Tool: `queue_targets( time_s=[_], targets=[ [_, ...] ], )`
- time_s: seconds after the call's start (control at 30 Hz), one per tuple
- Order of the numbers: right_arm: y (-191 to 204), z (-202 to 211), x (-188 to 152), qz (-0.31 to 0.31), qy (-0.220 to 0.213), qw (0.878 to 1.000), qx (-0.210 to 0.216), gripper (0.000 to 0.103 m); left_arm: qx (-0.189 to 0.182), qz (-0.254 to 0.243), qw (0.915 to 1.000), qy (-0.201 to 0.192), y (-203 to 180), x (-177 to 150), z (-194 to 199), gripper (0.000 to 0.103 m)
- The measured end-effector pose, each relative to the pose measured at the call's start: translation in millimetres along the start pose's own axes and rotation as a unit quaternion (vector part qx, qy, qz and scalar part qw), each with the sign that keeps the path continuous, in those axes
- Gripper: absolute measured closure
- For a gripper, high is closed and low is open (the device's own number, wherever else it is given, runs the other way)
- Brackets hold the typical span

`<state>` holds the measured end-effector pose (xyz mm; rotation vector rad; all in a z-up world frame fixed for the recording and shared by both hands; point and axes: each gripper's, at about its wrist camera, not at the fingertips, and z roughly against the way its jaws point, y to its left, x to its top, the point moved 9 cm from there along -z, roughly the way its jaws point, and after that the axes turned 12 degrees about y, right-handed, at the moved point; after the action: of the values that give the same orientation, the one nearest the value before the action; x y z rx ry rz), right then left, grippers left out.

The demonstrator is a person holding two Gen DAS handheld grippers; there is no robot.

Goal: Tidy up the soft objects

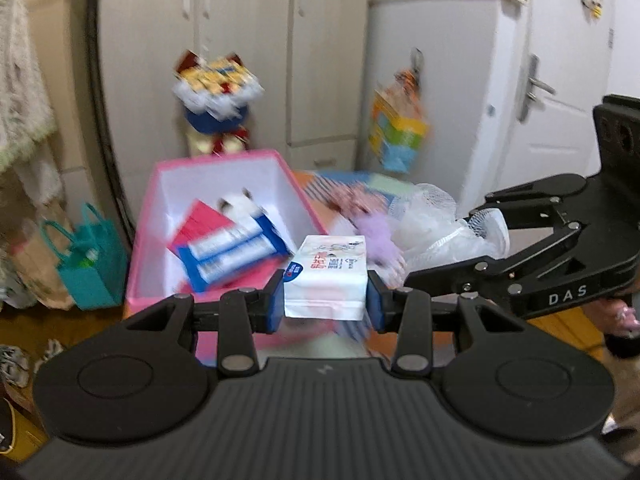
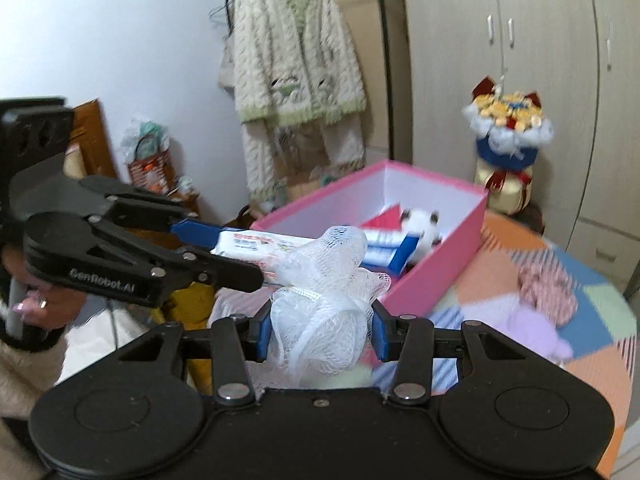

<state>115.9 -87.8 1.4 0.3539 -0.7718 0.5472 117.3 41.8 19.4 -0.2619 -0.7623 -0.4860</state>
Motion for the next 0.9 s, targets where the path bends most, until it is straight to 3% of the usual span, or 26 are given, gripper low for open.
queue_targets(
  time_s=[0.2, 0.27, 0.37, 0.63, 0.8, 0.9],
  targets=[
    [-17.0, -31.1, 44.3, -0.002, -0.022, 1.000, 0.014, 0.052, 0.034, 0.032, 0.9981, -0.040, 35.6, 31.1, -16.0, 0.064],
    [-23.8, -42.3, 56.3, -0.009, -0.024, 0.999, 0.036, 0.052, 0.050, 0.035, 0.9968, -0.051, 47.3, 43.1, -25.7, 0.064],
    [-38.4, -60.9, 70.1, -0.015, -0.019, 0.999, 0.043, 0.052, 0.073, 0.038, 0.9952, -0.054, 63.6, 56.3, -44.1, 0.064],
    [-74.4, -113.9, 98.5, 0.003, -0.002, 1.000, -0.021, 0.050, 0.128, 0.097, 0.9868, -0.022, 122.7, 72.4, -114.7, 0.064],
    [-95.4, -147.1, 99.7, 0.020, 0.023, 0.996, -0.085, 0.050, 0.128, 0.127, 0.9835, 0.004, 144.5, 68.1, -148.3, 0.064],
    [-104.1, -159.8, 93.7, 0.025, 0.041, 0.994, -0.096, 0.050, 0.132, 0.120, 0.9838, 0.013, 146.2, 66.3, -156.6, 0.064]
  ],
)
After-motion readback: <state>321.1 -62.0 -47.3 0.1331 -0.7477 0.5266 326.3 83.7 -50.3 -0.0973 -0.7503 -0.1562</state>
